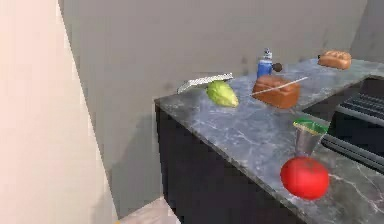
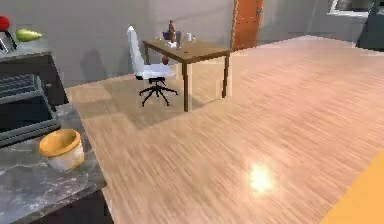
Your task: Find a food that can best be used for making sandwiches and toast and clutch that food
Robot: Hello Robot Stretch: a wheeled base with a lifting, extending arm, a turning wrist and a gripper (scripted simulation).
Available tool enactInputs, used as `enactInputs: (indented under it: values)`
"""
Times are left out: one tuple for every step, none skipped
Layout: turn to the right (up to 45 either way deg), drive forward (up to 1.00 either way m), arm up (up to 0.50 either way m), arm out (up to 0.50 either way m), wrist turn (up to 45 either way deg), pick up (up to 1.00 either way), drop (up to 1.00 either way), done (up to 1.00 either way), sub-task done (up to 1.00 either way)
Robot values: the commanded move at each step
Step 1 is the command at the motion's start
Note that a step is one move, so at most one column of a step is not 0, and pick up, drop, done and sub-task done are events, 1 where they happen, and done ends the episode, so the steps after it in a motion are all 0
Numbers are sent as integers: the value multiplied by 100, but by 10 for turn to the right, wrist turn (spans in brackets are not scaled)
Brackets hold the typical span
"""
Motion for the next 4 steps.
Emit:
enactInputs:
  values:
    - [450, 0, 0, 0, 0, 0, 0, 0, 0]
    - [450, 0, 0, 0, 0, 0, 0, 0, 0]
    - [240, 0, 0, 0, 0, 0, 0, 0, 0]
    - [0, 30, 0, 0, 0, 0, 0, 0, 0]
